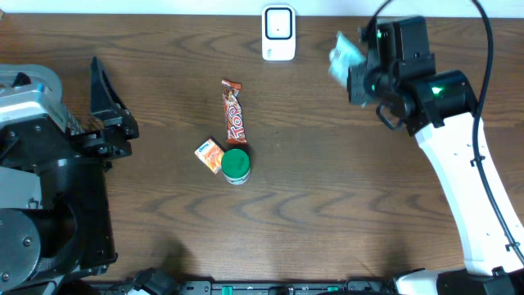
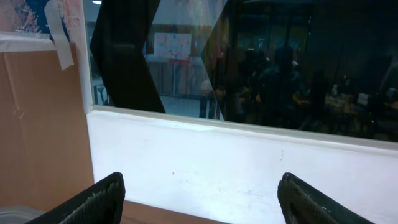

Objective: Scan the item barcode
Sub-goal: 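Lift the wipes pack with the right gripper and retract the left arm, then hold the wipes pack against the scanner face with the right gripper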

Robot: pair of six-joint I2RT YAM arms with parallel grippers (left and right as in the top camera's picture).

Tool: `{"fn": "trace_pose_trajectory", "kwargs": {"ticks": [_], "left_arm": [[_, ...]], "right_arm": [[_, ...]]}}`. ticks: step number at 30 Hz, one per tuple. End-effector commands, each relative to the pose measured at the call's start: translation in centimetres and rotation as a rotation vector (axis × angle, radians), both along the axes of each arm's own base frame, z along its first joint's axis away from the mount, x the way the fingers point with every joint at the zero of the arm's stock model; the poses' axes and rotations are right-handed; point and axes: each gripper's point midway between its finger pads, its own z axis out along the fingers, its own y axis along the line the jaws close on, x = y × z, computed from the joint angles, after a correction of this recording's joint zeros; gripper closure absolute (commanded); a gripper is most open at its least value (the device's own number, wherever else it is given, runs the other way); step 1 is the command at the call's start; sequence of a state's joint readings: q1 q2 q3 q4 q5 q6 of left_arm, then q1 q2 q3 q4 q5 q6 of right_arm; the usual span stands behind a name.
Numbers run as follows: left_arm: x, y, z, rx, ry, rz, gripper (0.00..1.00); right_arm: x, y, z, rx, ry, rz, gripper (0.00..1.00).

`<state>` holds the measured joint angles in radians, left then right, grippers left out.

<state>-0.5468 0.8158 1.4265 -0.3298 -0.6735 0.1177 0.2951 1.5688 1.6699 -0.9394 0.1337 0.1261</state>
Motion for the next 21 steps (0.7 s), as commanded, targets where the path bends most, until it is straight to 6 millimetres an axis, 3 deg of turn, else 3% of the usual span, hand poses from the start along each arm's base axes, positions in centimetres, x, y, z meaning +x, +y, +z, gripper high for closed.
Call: {"fn": "trace_pose_trajectory", "kwargs": {"ticks": [1,6,9,16,21], "left_arm": [[-0.2,0.5,0.2,0.011,-0.001,0.026,0.21],[-0.2,0.5,0.2,0.012,0.000,0.026,0.21],[-0.2,0.5,0.2,0.011,0.000,0.026,0.20],[-0.2,0.5,0.2,0.012,0.000,0.026,0.20],[-0.2,0.5,0.2,0.012,0.000,0.026,0.20]], "right_arm": [[3.2,-3.5,0.7,-0.315,-0.100,-0.102,0.99],[7.7,-2.5,-0.9,-0.573,-0.180,-0.130,0.99],[10.6,-0.3,-1.4,-0.745,-0.253,-0.084,0.99],[15.3,3.9,-2.1,-1.027,-0.396,-0.036,0.99],[17.6,6.3,-6.4,-1.282,-0.371,0.103,0.99]]}}
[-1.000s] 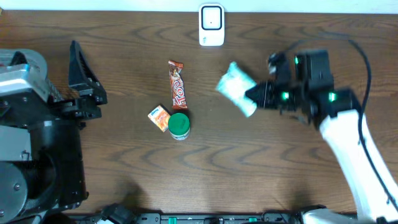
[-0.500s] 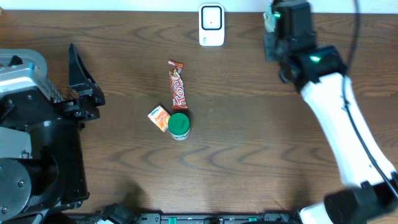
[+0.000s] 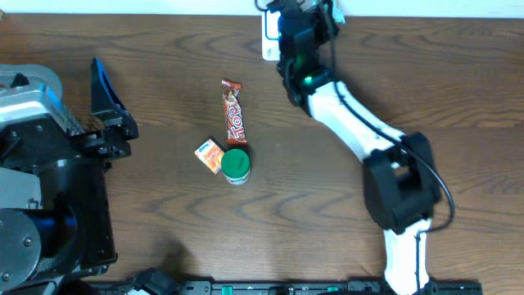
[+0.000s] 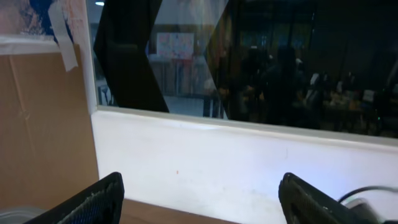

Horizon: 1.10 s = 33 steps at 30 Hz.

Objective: Scan the item barcode
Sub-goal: 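Hold the wipes pack against the scanner face with the right gripper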

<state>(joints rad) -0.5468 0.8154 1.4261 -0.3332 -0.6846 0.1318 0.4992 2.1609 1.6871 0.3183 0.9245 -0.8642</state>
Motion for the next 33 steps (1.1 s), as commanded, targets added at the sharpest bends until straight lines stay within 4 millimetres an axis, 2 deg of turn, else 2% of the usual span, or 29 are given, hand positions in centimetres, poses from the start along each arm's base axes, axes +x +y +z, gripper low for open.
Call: {"fn": "trace_pose_trajectory", "kwargs": {"ticks": [1,7,10,17,23,33], "left_arm": [[-0.2,0.3,0.2,0.000,-0.004,0.013,0.20],[-0.1,0.2,-0.1,0.008,0.010,0.013,0.20],[-0.1,0.2,-0.3,0.012,0.015,0.013,0.19],[-0.1,0.2,-0.3,0.013,0.018,0.013,0.20],[0.0,0.2,-0.4,0.015,0.020,0.013,0.20],[0.3,0.0,-1.1,0.025,0.037,0.012,0.20]], "right_arm": [[0.5,0.8,-4.1,-0.358,0.171,-0.015,0.99],[0.3,4.0,-9.8,-0.522,0.276,0.049,0.99],[0.0,5.1,-11.3,-0.546,0.297,0.068,0.99],[-0.6,7.1,-11.5,-0.595,0.309,0.123,0.99],[0.2,6.6,-10.3,-0.615,0.272,0.121,0.99],[1.5,5.6,-10.4,-0.639,0.277,0.167,0.99]]}}
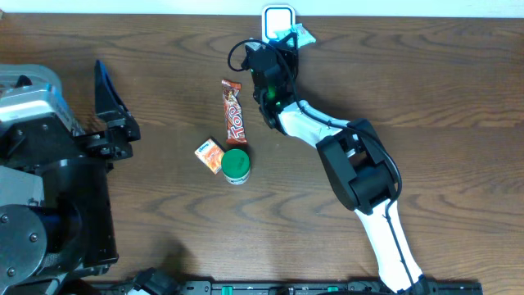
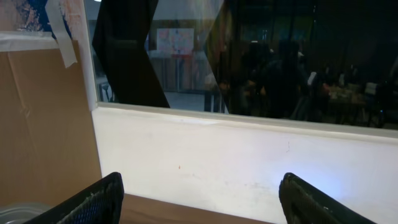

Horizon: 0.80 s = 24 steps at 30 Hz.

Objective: Scan the item barcode
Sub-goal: 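Hold the wipes pack against the scanner face with the right gripper, then carry the wipes pack to the right table edge and release it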

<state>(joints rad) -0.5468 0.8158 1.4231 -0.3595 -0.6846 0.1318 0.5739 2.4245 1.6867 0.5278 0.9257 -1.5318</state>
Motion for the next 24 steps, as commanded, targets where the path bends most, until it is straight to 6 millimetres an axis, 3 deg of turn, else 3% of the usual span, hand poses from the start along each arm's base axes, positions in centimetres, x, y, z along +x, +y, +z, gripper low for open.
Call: {"fn": "trace_pose_trajectory", "kwargs": {"ticks": [1,5,12,14,19,22,24], "left_arm": [[0.2,0.1,-0.5,0.010,0.012,0.012,0.20],[0.2,0.1,-0.5,0.010,0.012,0.012,0.19],[0.2,0.1,-0.5,0.010,0.012,0.012,0.19],[0.2,0.1,-0.5,0.010,0.012,0.012,0.19],[0.2,0.1,-0.4,0.009,0.011,0.012,0.19],[0.2,0.1,-0.3,0.006,0.005,0.013,0.19],[0.1,0.1,-0.2,0.002,-0.001,0.012,0.19]], "right_arm": [[0.7,-0.2,1.3,0.008,-0.015,0.032,0.99],[0.9,0.0,0.4,0.004,0.000,0.051,0.99],[-1.3,0.4,-5.1,-0.133,0.256,0.066,0.99],[-1.5,0.7,-5.0,-0.139,0.254,0.062,0.99],[-2.1,1.0,-2.1,-0.131,0.234,0.056,0.99],[-2.9,0.3,2.0,-0.065,0.206,0.037,0.99],[-3.7,-1.3,5.3,0.024,0.185,0.001,0.99]]}}
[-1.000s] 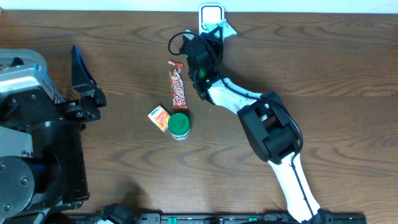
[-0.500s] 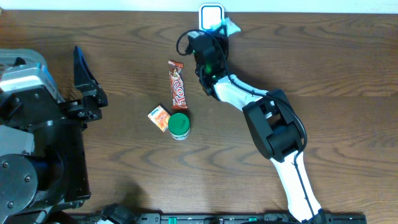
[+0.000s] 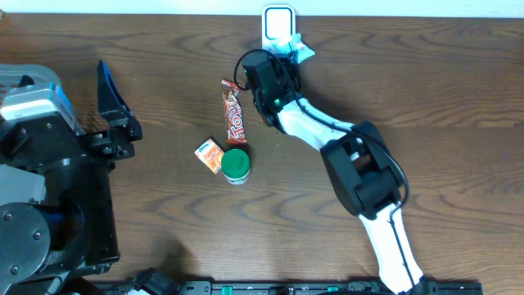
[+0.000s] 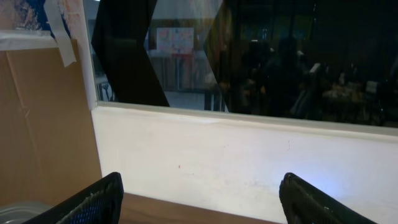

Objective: Scan the item barcode
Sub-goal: 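Carry the wipes pack to the right table edge and release it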

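A white barcode scanner (image 3: 277, 20) stands at the table's far edge. Just in front of it, my right gripper (image 3: 288, 51) is shut on a pale teal packet (image 3: 301, 52), which sticks out to the right of the scanner's base. My left gripper (image 3: 108, 92) rests at the far left of the table, well away from the items. In the left wrist view it (image 4: 200, 183) is open, with only the wall and a window between its fingers.
A red Topp candy bar (image 3: 235, 115) lies left of the right arm. A small orange box (image 3: 210, 154) and a green-lidded can (image 3: 236, 165) sit below it. The left arm's base (image 3: 49, 205) fills the left side.
The right gripper and its teal packet sit slightly nearer and lower in front of the scanner than before. The left gripper has not moved.
The right gripper held the teal packet at the back right of the table. Then it was over the scanner at the far edge. After that it was in front of the scanner with the packet beside it, and it stays there now, a little lower.
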Robot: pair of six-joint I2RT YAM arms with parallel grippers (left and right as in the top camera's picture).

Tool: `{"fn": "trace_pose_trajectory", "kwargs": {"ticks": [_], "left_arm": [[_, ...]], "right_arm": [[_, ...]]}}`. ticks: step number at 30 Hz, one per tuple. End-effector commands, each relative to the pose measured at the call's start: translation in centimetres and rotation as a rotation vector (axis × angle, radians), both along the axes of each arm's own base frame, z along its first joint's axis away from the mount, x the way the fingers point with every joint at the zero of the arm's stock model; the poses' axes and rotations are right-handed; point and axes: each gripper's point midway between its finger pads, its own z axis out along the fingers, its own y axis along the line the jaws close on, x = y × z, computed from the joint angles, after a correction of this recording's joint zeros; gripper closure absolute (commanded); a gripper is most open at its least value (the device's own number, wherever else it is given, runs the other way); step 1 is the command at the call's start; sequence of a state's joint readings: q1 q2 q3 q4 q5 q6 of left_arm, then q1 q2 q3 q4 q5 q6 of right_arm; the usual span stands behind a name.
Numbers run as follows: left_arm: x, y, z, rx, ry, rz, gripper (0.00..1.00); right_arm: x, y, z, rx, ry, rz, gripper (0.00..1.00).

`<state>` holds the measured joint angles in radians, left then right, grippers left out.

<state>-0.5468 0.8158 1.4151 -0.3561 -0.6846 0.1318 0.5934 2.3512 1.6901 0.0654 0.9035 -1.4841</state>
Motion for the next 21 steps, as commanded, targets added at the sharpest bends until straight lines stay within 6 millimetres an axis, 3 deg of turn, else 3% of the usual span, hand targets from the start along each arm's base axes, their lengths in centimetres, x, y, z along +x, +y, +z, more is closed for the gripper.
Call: {"fn": "trace_pose_trajectory", "kwargs": {"ticks": [1,5,6,7,10,11,13,18,21], "left_arm": [[-0.1,0.2,0.2,-0.005,-0.013,0.012,0.19],[-0.5,0.4,0.7,-0.017,-0.033,0.011,0.19],[-0.8,0.5,0.9,-0.022,-0.043,0.005,0.19],[-1.0,0.7,1.0,-0.027,-0.049,0.005,0.19],[-2.1,1.3,1.6,-0.073,-0.083,0.000,0.19],[-2.7,1.7,1.8,-0.106,-0.101,-0.004,0.19],[-3.4,2.2,2.1,-0.135,-0.123,-0.008,0.19],[-5.0,3.0,2.7,-0.170,-0.163,-0.018,0.19],[-5.3,3.2,2.8,-0.173,-0.169,-0.018,0.19]], "right_arm": [[-1.4,-2.6,10.7,0.255,-0.138,-0.086,0.99],[-3.7,-9.9,15.5,0.455,-0.161,-0.256,0.99],[-4.5,-13.4,16.9,0.507,-0.193,-0.343,0.99],[-5.0,-15.4,17.4,0.524,-0.203,-0.389,0.99],[-7.2,-24.5,18.3,0.607,-0.259,-0.616,0.99],[-8.2,-28.4,17.9,0.653,-0.278,-0.720,0.99],[-9.7,-33.4,16.7,0.716,-0.314,-0.870,0.99],[-13.6,-43.5,11.9,0.871,-0.399,-1.199,0.99],[-15.7,-47.0,8.4,0.928,-0.396,-1.329,0.99]]}}
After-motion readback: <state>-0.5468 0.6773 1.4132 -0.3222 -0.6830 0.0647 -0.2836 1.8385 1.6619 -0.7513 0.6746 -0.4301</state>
